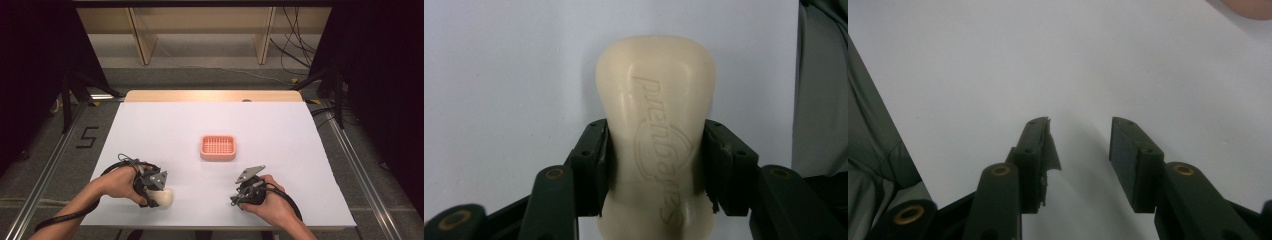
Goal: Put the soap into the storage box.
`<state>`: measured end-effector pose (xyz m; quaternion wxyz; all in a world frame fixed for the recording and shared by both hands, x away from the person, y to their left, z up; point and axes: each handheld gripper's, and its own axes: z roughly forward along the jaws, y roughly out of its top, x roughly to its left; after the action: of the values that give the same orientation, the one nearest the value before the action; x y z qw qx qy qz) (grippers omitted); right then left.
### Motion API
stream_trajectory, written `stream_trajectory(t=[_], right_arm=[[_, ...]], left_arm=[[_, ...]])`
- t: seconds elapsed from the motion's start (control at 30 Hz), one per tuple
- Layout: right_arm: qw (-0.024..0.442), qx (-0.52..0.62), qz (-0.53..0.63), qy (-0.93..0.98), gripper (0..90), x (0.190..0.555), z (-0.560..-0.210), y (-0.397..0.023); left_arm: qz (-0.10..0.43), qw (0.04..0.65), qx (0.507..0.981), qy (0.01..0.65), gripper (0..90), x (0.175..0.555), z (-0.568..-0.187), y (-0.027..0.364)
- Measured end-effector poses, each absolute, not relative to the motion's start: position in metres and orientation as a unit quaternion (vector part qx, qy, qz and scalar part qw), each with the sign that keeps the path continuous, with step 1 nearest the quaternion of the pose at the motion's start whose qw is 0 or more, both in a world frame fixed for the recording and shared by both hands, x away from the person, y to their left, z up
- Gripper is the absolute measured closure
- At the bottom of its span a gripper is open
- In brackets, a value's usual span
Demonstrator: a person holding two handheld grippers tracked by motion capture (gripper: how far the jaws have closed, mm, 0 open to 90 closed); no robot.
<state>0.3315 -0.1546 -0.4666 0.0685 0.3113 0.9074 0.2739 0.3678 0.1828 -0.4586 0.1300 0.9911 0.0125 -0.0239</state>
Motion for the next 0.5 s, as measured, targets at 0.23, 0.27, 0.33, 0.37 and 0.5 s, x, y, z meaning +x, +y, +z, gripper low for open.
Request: stream_trajectory(t=[0.23,0.27,0.33,0.37,0.5], right_arm=[[0.062,0.325,0.27,0.904,59.8,0.3296,-0.4651,-0.1549],[0.061,0.326,0.27,0.904,59.8,0.3296,-0.4651,-0.1548],[0.065,0.326,0.271,0.904,59.8,0.3297,-0.4658,-0.1542],[0.065,0.326,0.271,0.904,59.8,0.3297,-0.4658,-0.1542],[0.067,0.323,0.272,0.904,59.7,0.3303,-0.4654,-0.1547]], left_arm=[[-0.014,0.141,0.99,0.017,48.7,0.3677,-0.4575,0.1863],[-0.013,0.14,0.99,0.016,48.7,0.3678,-0.4575,0.187],[-0.013,0.143,0.989,0.019,48.8,0.3677,-0.4569,0.1882],[-0.013,0.143,0.989,0.019,48.7,0.3677,-0.4569,0.1882],[-0.006,0.155,0.988,0.026,48.8,0.3691,-0.4566,0.1897]])
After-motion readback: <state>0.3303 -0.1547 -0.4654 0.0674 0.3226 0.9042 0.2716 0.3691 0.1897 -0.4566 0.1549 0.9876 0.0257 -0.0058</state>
